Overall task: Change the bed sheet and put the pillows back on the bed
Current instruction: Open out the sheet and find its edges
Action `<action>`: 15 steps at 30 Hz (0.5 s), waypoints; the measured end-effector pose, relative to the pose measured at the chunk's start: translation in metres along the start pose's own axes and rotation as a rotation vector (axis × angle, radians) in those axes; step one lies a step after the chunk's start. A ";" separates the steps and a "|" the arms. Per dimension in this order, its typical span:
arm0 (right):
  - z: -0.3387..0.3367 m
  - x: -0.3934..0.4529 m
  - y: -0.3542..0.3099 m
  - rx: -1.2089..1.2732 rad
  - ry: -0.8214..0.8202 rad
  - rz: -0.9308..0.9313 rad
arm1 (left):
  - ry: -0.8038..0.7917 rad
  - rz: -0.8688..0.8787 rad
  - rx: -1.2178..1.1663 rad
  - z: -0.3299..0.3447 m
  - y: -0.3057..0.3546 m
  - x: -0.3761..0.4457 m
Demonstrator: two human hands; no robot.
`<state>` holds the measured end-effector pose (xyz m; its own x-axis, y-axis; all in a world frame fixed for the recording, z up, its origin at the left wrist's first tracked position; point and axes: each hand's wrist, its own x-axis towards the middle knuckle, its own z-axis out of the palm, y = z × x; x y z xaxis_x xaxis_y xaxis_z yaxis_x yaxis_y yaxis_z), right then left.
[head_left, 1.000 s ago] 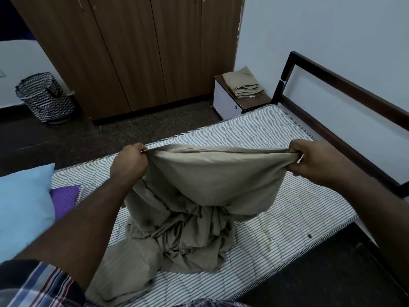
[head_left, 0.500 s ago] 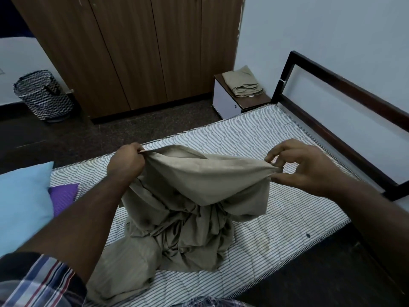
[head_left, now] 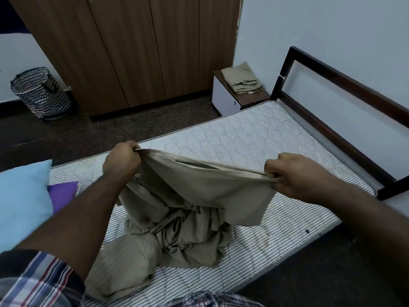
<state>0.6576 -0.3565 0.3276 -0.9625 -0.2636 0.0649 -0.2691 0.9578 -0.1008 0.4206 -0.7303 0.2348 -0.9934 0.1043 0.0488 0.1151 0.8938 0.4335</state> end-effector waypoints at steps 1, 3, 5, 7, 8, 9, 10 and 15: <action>0.000 -0.002 -0.001 -0.071 -0.111 0.087 | -0.001 0.007 -0.005 0.000 -0.001 0.000; 0.001 -0.004 -0.001 -0.137 -0.279 0.175 | -0.005 0.010 -0.015 0.001 -0.001 -0.002; 0.006 -0.003 -0.002 -0.115 -0.329 0.252 | -0.009 0.000 -0.021 0.001 -0.001 -0.003; 0.016 -0.001 -0.002 -0.088 -0.323 0.369 | -0.012 0.007 -0.023 0.001 0.000 -0.004; 0.022 0.002 -0.002 -0.068 -0.301 0.433 | -0.010 0.014 -0.022 0.002 0.002 -0.004; 0.028 0.006 -0.001 -0.048 -0.269 0.498 | -0.007 0.016 -0.023 0.003 0.005 -0.005; 0.034 0.009 0.000 -0.029 -0.237 0.570 | -0.002 0.015 -0.026 0.004 0.008 -0.005; 0.062 0.011 0.016 0.242 -0.050 0.827 | -0.002 0.010 -0.055 0.003 0.011 -0.007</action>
<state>0.6409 -0.3513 0.2648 -0.8512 0.4978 -0.1662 0.5245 0.7947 -0.3055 0.4292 -0.7199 0.2364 -0.9921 0.1146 0.0514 0.1252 0.8673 0.4819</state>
